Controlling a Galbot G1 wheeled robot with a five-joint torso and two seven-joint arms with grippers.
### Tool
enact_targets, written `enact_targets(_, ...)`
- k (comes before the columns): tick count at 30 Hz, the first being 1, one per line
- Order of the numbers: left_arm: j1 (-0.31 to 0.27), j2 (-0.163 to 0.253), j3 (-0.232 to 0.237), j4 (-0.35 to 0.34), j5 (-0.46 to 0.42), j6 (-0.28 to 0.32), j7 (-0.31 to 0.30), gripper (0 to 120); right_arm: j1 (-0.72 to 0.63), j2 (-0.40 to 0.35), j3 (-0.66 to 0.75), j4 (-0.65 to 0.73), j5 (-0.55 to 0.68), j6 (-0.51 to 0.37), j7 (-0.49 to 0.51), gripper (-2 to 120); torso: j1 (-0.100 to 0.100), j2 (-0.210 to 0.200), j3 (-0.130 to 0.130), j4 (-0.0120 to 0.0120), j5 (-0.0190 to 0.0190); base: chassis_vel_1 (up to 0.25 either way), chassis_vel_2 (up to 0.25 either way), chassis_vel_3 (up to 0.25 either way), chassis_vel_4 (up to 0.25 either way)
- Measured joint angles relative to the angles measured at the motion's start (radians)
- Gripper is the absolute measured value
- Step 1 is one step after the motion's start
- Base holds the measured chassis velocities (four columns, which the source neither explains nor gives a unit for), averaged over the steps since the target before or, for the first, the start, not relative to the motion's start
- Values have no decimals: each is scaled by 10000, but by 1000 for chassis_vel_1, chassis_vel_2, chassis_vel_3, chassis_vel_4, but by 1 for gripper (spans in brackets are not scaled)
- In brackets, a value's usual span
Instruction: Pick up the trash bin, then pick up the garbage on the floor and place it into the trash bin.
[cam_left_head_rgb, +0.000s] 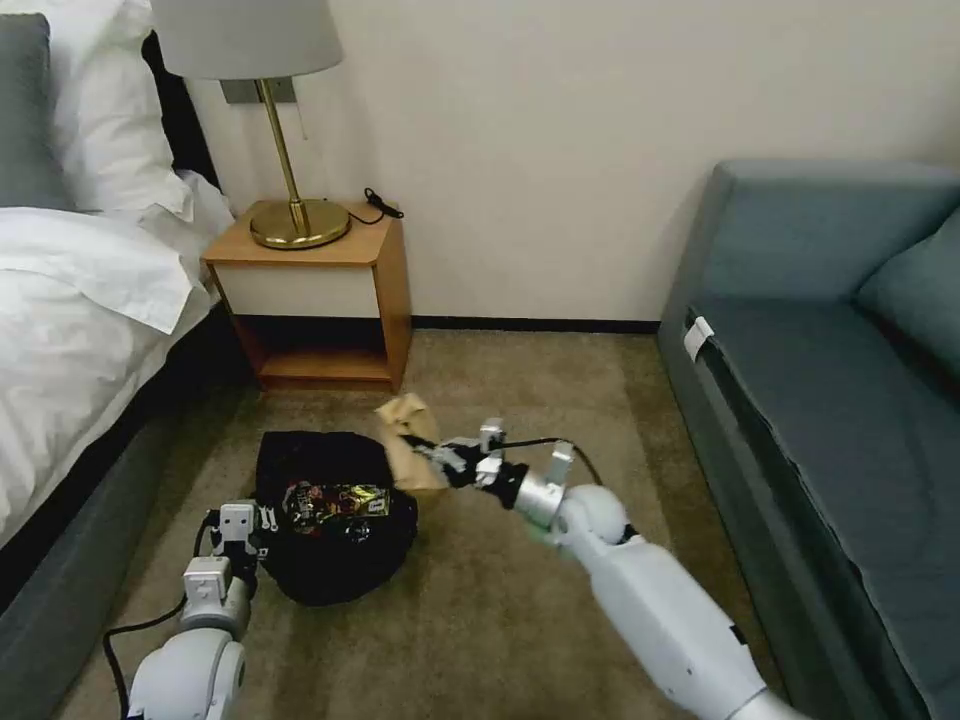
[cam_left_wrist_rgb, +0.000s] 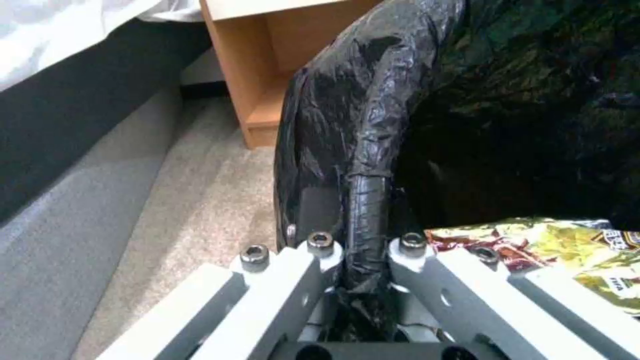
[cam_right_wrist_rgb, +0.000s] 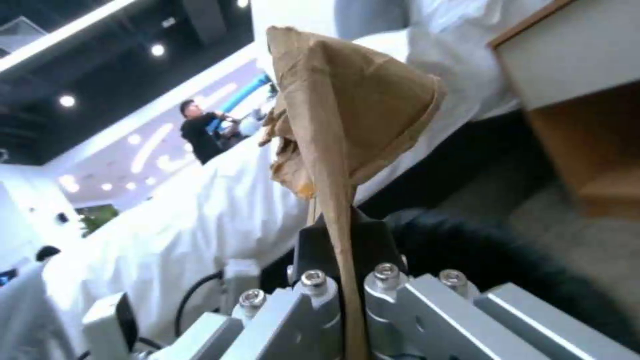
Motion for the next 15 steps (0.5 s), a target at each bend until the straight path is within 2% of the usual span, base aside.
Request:
enact_targets(9, -81, -139, 146, -248, -29, 94, -2, 1, 5, 1257, -172, -1597, -1339, 907, 162, 0, 0, 0, 0, 0, 6, 0, 0, 0, 0)
enact_targets(12, -84, -203, 201, -247, -15, 118, -1, 1, 100, 1481, -220, -1884, -1664, 1304, 494, 1, 0, 0, 1, 1, 6, 0, 0, 0, 0)
enact_targets(15, -84, -253, 261, -214, -1, 123, 0, 1, 111, 1594, -273, -1914, -1961, 1510, 803, 7, 0, 0, 0, 1, 6, 0, 0, 0, 0)
